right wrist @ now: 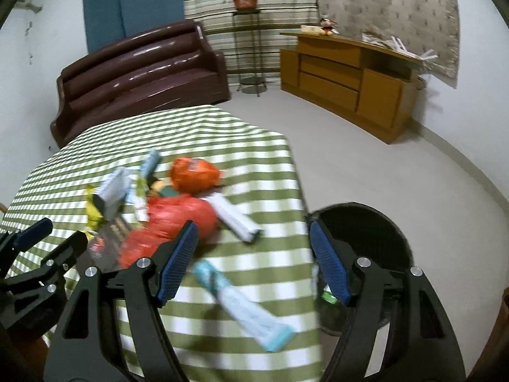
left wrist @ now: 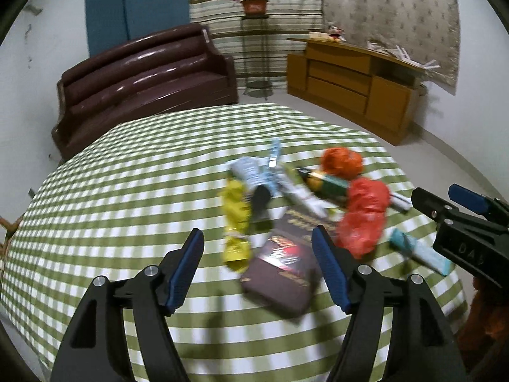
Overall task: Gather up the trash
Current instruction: 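Move both tools back over the trash on the table, then grasp the yellow wrapper with the left gripper while right grasps red bag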
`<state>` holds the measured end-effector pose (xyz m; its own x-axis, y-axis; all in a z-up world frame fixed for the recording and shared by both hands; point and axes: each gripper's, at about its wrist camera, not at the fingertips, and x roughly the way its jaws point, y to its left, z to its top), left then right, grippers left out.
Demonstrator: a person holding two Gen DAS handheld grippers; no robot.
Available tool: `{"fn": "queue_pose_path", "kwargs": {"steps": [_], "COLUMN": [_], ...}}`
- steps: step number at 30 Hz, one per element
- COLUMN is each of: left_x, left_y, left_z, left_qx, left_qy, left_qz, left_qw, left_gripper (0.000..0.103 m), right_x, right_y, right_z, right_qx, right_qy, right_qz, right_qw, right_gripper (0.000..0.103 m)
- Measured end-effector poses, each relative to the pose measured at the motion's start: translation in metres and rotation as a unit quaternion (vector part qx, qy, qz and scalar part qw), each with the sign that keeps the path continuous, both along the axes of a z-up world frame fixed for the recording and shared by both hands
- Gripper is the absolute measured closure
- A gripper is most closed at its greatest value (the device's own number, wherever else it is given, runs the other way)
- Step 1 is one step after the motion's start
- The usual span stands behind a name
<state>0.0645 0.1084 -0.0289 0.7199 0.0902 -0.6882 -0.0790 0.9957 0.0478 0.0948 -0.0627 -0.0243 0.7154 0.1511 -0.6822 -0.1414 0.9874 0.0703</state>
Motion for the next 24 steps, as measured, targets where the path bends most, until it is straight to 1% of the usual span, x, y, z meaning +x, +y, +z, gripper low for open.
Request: {"fn": "queue_pose_path", "kwargs": {"steps": [5, 11, 17, 20, 21, 22, 23, 24], "left_x": [-0.003, -0.004, -0.005, 0.001, 0.003, 0.004, 0.007, 0.009], "left_y": [0.028, 0.049, 0.058, 0.06, 0.06, 0.06, 0.058, 0.058], "left_z": [-0.004, -0.01, -0.012, -0.013, -0.013, -0.014, -0.015, -0.016], "left_qx": [0.0, -0.007, -0.019, -0.023, -0.023, -0.022, -0.021, -0.02], "left_qy": [0.003, 0.007, 0.007, 0.007, 0.008, 0.01, 0.012, 0.014], "left_qz": [0.021, 0.027, 0.017, 0.01, 0.008, 0.005, 0.004, 0.001], "left_qw": [0.9998, 0.9996, 0.9996, 0.9997, 0.9997, 0.9997, 0.9997, 0.9997], "left_gripper": [0.033, 0.032, 0.03, 0.03, 0.03, 0.03, 0.03, 0.03], "right_x": [0.004, 0.011, 0.015, 0.015, 0.015, 0.015, 0.014, 0.013], "right_y": [0.032, 0.054, 0.058, 0.058, 0.058, 0.057, 0.057, 0.056], "right_z": [-0.003, -0.013, -0.018, -0.022, -0.024, -0.025, -0.025, -0.026], "right_qx": [-0.005, -0.015, -0.023, -0.026, -0.023, -0.02, -0.017, -0.017], "right_qy": [0.008, 0.027, 0.04, 0.043, 0.046, 0.047, 0.048, 0.047], "right_qz": [0.015, 0.009, -0.002, -0.003, -0.003, -0.003, 0.0, 0.002], "right_qw": [1.0, 0.999, 0.999, 0.999, 0.999, 0.999, 0.999, 0.999], "right_gripper": [0.031, 0.031, 0.031, 0.031, 0.032, 0.037, 0.047, 0.052]}}
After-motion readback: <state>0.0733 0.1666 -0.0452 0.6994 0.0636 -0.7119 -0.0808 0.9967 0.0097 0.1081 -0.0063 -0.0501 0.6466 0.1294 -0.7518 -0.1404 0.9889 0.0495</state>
